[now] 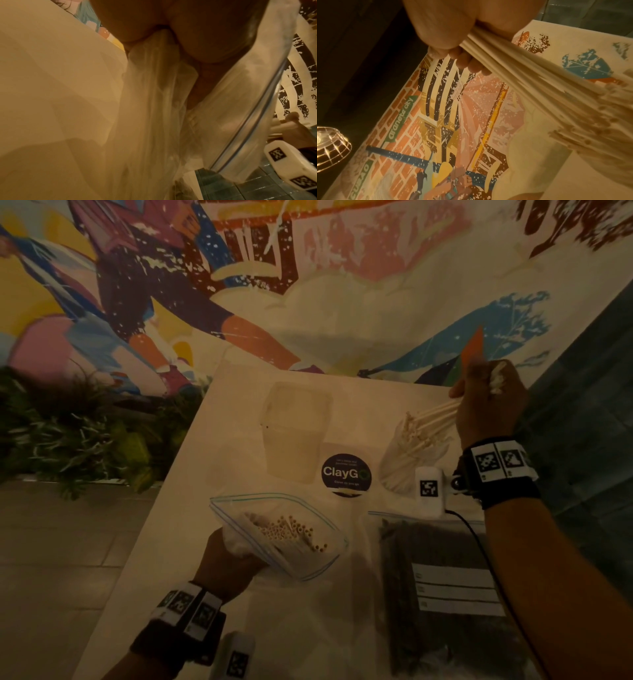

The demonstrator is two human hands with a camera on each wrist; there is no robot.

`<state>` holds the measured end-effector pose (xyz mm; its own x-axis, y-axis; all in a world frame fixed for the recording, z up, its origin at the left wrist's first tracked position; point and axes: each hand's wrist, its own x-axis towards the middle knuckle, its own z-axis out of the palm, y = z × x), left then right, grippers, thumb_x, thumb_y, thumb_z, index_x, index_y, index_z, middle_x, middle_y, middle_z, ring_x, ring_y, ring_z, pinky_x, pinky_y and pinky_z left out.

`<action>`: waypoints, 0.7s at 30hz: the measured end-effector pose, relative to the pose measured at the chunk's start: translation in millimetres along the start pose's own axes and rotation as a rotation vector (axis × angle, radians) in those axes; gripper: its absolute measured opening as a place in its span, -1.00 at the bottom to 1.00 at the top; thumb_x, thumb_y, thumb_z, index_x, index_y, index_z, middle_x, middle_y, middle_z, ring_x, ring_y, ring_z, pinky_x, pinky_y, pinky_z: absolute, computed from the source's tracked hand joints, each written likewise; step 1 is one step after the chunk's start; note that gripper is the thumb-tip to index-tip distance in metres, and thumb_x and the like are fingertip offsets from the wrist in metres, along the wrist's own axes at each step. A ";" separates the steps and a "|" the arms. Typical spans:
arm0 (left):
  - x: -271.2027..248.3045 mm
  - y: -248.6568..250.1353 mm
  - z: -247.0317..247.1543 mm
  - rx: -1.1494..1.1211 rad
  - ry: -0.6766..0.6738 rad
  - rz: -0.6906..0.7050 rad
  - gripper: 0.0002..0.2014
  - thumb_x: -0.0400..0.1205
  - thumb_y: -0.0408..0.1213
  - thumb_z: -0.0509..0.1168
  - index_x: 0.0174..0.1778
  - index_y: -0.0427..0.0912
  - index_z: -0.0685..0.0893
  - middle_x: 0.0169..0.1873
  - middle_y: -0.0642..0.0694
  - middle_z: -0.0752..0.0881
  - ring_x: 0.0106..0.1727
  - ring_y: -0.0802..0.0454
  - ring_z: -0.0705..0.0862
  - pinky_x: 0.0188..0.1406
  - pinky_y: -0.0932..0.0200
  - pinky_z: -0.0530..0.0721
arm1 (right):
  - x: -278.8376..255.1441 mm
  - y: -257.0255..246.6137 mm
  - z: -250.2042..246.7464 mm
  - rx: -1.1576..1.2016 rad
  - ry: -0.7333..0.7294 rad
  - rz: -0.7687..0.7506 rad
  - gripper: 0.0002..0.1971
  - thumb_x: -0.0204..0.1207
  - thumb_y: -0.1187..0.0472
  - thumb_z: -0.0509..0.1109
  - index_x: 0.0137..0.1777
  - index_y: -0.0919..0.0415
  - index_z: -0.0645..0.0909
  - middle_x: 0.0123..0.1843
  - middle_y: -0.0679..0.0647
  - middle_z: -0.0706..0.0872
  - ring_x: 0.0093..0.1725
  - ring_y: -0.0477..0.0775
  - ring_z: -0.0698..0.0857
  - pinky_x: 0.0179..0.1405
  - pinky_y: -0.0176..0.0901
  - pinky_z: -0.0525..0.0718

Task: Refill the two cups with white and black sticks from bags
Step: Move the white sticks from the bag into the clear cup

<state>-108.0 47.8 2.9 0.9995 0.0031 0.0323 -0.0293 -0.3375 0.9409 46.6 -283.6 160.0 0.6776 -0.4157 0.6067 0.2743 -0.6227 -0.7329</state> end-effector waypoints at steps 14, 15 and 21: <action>-1.8 -2.1 0.9 -0.073 0.012 -0.018 -0.55 0.04 0.06 0.51 -0.14 0.11 0.73 -0.14 0.09 0.79 -0.07 0.37 0.71 -0.10 0.31 0.70 | 13.6 8.9 13.3 -0.031 0.030 0.080 -0.52 0.53 -0.34 0.04 -0.23 0.07 0.49 -0.51 0.09 0.58 -0.55 -0.14 0.56 -0.46 -0.33 0.51; -2.0 -1.5 0.7 -0.064 0.013 -0.022 -0.53 0.04 0.08 0.50 -0.13 0.11 0.70 -0.19 0.06 0.79 -0.08 0.38 0.71 -0.10 0.26 0.70 | 9.8 8.2 14.5 0.033 0.008 0.075 -0.51 0.60 -0.20 0.11 -0.30 0.20 0.53 -0.51 0.16 0.57 -0.56 -0.15 0.56 -0.48 -0.35 0.51; -1.9 0.0 0.6 -0.056 0.011 -0.063 -0.47 0.03 0.12 0.47 -0.08 0.08 0.66 -0.13 0.07 0.75 -0.11 0.42 0.69 -0.07 0.12 0.68 | 6.4 22.1 24.0 -0.009 -0.159 0.289 -0.49 0.69 -0.09 0.12 -0.41 0.18 0.53 -0.34 0.15 0.68 -0.51 -0.37 0.56 -0.39 -0.68 0.41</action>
<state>-109.9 47.2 2.6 0.9992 0.0332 -0.0237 0.0321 -0.2833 0.9585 73.3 -284.1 140.3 0.8246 -0.4679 0.3179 0.0492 -0.5005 -0.8644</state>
